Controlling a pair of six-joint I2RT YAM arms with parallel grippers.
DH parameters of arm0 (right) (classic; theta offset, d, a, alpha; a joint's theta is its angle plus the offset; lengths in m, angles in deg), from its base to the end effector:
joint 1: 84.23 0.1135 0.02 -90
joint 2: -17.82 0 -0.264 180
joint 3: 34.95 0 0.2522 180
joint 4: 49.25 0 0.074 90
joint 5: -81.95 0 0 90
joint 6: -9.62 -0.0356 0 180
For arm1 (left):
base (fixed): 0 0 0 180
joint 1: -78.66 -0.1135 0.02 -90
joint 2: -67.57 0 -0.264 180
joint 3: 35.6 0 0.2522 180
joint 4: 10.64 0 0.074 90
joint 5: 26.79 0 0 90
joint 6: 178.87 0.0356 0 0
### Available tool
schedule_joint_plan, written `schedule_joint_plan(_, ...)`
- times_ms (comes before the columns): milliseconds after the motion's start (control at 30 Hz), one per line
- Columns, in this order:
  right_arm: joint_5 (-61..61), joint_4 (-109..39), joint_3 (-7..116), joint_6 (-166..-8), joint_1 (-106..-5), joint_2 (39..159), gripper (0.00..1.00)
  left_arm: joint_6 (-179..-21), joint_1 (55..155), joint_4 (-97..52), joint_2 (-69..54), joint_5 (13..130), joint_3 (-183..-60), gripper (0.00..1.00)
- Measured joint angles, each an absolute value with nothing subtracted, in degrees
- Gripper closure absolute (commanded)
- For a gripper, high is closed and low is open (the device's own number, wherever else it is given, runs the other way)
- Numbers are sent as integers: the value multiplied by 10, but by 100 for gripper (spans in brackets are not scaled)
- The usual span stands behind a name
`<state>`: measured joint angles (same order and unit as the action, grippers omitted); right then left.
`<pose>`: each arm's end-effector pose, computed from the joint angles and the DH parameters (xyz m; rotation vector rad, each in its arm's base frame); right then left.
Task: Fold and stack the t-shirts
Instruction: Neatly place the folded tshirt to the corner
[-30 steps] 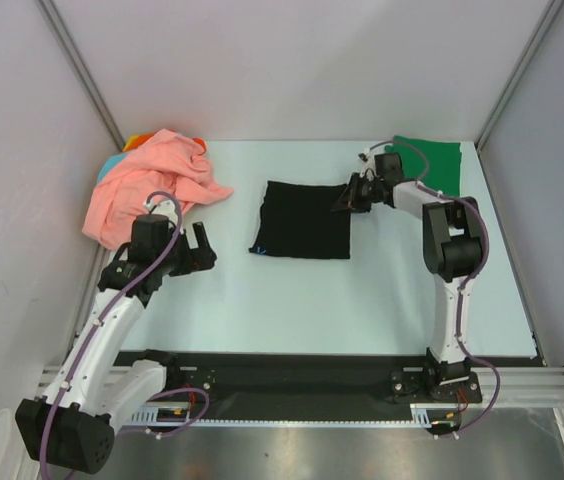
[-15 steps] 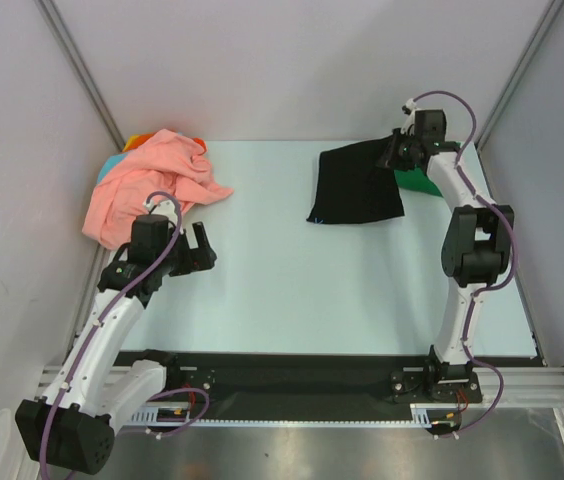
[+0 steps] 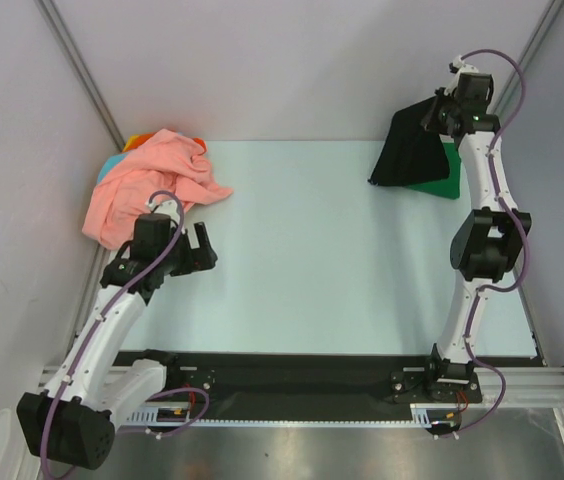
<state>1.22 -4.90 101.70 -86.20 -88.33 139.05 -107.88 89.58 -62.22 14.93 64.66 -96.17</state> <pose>0.4947 -0.0297 0.3535 0.0804 2.0722 0.1863 0.1853 -0.0367 0.2825 -0.1531 2.3455 -0.2886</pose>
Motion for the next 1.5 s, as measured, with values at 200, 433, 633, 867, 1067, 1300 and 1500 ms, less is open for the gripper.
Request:
schedule_joint_plan(200,-3,-23,1124,-843,-894,1451,100,-1079,896,-622,142,647,-962,0)
schedule_joint_plan(433,1,-18,1129,-841,-913,1486,100,-1079,896,-622,135,647,-962,0)
schedule_joint_plan(633,9,-23,1144,-832,-958,1526,97,-1079,896,-622,128,649,-962,1)
schedule_joint_plan(867,3,-78,1207,-868,-1018,1639,9,-1079,913,-622,125,649,-962,1)
schedule_joint_plan(1067,-32,-121,1105,-907,-1035,1638,0,-1079,926,-622,125,648,-962,0)
schedule_joint_plan(1300,9,-198,881,-1047,-1048,1498,0,-1079,927,-622,125,649,-962,0)
schedule_joint_plan(1500,31,-323,620,-1185,-1061,1289,0,-1079,927,-622,135,649,-962,0)
